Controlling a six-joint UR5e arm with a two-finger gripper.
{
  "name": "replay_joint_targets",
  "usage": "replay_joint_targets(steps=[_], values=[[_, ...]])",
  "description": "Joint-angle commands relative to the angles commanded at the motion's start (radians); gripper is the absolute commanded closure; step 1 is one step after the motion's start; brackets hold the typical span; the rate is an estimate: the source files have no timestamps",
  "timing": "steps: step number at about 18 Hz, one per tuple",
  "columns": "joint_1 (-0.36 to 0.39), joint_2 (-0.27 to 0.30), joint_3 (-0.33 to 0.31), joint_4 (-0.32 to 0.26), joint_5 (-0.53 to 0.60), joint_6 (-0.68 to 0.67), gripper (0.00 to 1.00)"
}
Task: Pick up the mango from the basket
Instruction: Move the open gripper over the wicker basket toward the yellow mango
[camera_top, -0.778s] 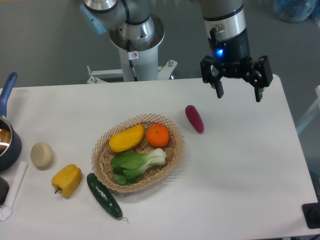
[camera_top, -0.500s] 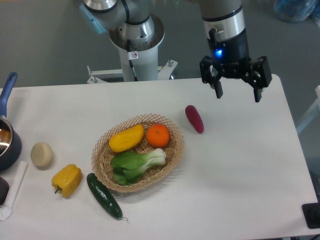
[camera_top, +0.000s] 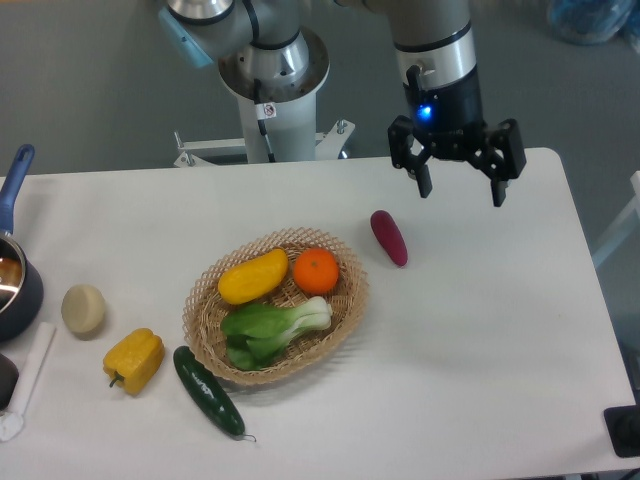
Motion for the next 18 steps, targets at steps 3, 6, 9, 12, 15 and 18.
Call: replay_joint_targets(steps=[3,6,9,12,15,18], values=[[-0.002,0.000,-0.003,0.009,-0.005,-0.069,0.00],[-0.005,-0.009,0.001,0.011,-0.075,-0.146,0.00],[-0.005,-0.015,-0.003,0.011,-0.173,-0.218,0.00],[-0.014,-0.032,-0.006,0.011,-0.210,-0.273,0.00],[-0.046,-0.058,-0.024,0.009,-0.201,-0.310,0.00],[-0.072,-0.064,-0.054,0.015,-0.192,-0.299,0.00]])
